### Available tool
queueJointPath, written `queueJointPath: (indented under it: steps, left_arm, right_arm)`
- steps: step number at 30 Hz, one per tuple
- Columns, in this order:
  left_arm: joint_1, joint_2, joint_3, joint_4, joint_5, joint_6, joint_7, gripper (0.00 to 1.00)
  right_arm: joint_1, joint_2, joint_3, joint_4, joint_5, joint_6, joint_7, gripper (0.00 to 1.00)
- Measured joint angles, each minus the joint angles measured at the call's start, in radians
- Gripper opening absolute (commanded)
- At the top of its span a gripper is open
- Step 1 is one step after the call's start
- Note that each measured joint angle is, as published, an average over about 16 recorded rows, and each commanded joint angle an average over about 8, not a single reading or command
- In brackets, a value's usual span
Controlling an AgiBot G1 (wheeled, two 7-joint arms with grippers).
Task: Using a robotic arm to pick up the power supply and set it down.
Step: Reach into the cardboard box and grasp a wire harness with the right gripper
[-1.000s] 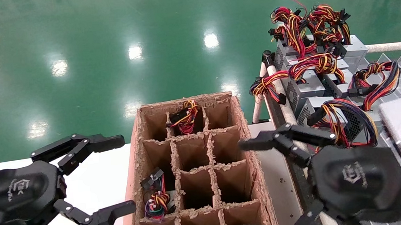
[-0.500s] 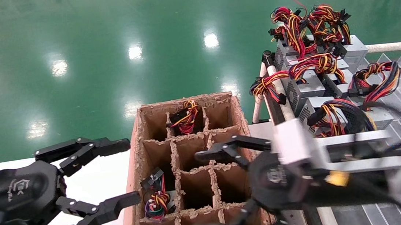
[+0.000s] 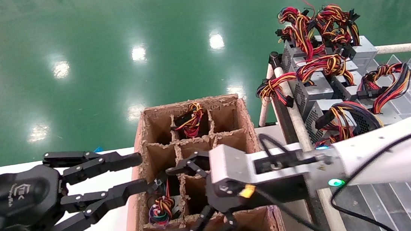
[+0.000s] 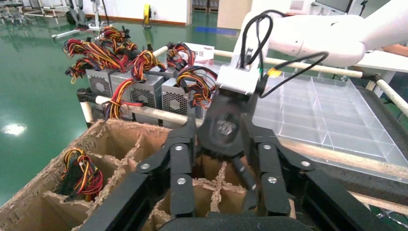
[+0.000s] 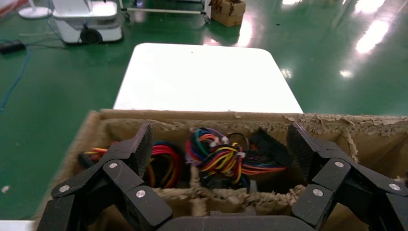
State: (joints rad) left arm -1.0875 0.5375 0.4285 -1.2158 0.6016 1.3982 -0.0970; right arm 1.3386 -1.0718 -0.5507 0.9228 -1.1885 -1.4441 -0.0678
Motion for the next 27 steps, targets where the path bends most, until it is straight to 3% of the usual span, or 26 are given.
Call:
queueJointPath:
  steps: [5, 7, 14, 15, 16, 27]
  left_arm:
    - [0.000, 0.000, 0.000, 0.000, 0.000, 0.000, 0.000, 0.00]
    - [0.000, 0.000, 0.000, 0.000, 0.000, 0.000, 0.000, 0.00]
    - [0.000, 0.000, 0.000, 0.000, 0.000, 0.000, 0.000, 0.00]
    - [0.000, 0.000, 0.000, 0.000, 0.000, 0.000, 0.000, 0.00]
    - [0.000, 0.000, 0.000, 0.000, 0.000, 0.000, 0.000, 0.00]
    - [0.000, 0.000, 0.000, 0.000, 0.000, 0.000, 0.000, 0.00]
  right_arm:
    - [0.016, -0.055, -0.019, -0.064, -0.033, 0.016, -0.060, 1.00]
    - [0.022, -0.073, -0.024, -0.084, -0.045, 0.026, -0.081, 0.95]
    - [0.039, -0.109, -0.036, -0.127, -0.086, 0.071, -0.140, 0.12]
    - [0.042, -0.111, -0.037, -0.130, -0.092, 0.077, -0.146, 0.03]
    - [0.044, -0.113, -0.038, -0.133, -0.097, 0.084, -0.151, 0.00]
    - [0.067, -0.111, -0.048, -0.123, -0.140, 0.116, -0.168, 0.00]
